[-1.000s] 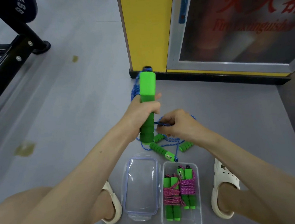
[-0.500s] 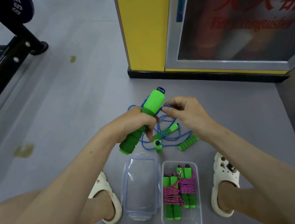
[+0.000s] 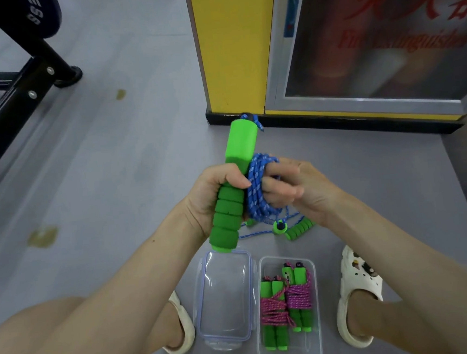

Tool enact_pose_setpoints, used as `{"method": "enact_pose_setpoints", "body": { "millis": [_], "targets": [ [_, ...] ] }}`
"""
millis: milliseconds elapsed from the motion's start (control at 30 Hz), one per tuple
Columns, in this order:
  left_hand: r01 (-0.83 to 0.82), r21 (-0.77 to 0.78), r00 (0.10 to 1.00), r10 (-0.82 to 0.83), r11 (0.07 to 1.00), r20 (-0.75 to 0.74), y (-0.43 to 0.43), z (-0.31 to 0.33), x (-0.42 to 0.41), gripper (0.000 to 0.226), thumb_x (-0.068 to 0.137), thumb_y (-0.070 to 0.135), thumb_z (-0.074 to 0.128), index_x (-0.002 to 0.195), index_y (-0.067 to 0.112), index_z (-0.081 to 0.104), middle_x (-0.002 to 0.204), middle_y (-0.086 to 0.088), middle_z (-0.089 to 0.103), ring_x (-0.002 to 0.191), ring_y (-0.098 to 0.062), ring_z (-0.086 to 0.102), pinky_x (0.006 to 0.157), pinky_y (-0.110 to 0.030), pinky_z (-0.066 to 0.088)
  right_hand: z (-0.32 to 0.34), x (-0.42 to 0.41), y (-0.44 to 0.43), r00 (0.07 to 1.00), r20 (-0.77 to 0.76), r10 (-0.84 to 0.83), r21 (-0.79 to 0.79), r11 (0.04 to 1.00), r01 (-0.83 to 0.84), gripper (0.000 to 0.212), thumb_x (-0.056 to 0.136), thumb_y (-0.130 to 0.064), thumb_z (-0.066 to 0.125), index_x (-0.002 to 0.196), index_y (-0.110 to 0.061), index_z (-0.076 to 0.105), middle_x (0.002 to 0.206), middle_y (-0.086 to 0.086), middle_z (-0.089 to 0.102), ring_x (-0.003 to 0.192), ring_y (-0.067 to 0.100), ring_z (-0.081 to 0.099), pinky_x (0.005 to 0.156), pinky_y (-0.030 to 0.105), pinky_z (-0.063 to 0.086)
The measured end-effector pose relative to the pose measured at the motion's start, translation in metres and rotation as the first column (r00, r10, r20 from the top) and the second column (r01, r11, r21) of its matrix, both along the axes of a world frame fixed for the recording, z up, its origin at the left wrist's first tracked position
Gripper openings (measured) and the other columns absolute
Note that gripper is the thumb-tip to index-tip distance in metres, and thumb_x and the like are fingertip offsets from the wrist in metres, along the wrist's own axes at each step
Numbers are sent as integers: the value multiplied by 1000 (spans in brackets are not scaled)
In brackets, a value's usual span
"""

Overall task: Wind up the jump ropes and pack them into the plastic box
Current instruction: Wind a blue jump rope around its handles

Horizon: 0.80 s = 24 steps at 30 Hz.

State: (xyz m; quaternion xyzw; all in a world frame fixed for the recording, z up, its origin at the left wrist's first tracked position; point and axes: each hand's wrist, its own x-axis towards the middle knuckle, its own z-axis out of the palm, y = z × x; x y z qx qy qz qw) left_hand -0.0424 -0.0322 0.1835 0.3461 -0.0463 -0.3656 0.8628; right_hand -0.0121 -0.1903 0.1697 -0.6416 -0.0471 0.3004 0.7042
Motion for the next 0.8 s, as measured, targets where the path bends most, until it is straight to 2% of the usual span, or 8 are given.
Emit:
{"method": "enact_pose_setpoints", "body": {
  "millis": [133,300,333,400,467,633,700,800],
  "targets": [
    [-284,-13,959,284,959,-8,-7,9,7,66,60,2,47,125,2,57,118,-18,66,117,-27,59,101,-37,45,-12,-5,3,992,95,80,-236,970,-55,28,100,-11,42,84,-7,64,65,3,60,53,5,53,60,19,44],
    [-505,326,858,505,799,90,-7,11,10,65,74,-3,40,136,15,41,130,-4,60,124,-11,53,92,-21,44,-10,-5,5,980,113,163,-297,947,-123,28,98,-19,49,76,-13,66,60,5,58,52,8,49,57,16,42],
    [-491,479,868,458,728,194,-6,11,10,59,75,0,45,132,16,45,125,1,62,118,-8,55,89,-20,46,-10,-6,6,978,119,171,-307,943,-128,26,97,-17,51,75,-13,65,59,3,57,51,7,49,57,16,42],
    [-457,782,889,230,423,395,-4,8,10,37,70,10,58,107,14,54,98,4,60,86,-9,56,76,-25,46,-11,-7,7,977,120,179,-320,938,-133,25,95,-16,54,73,-13,65,57,3,56,50,7,49,56,15,42],
    [-463,872,885,30,162,464,-3,3,9,25,72,9,64,85,16,44,79,3,48,67,-13,43,59,-24,38,-9,-7,7,975,121,185,-323,936,-137,24,94,-16,56,72,-13,66,54,1,55,50,7,48,53,14,41],
    [-453,890,872,-185,50,454,10,-11,10,74,75,2,65,142,7,32,128,-1,50,69,-10,45,56,-14,37,-7,-3,3,980,116,160,-311,943,-118,15,90,-14,61,79,-11,70,50,-2,50,44,3,43,48,13,36],
    [-411,911,891,-233,-46,390,13,-13,11,56,77,6,64,130,9,42,130,-8,50,78,-17,51,63,-27,43,-8,-1,1,987,115,115,-285,955,-78,9,89,-10,63,85,-5,70,50,-3,51,43,1,44,48,11,36],
    [-217,972,962,-188,-89,197,11,-7,12,15,80,12,61,88,10,49,86,-6,60,67,-13,51,56,-27,39,-9,4,0,987,148,69,-294,955,-23,8,89,-9,62,87,-5,70,59,-1,58,48,0,48,52,11,40]
  ]
}}
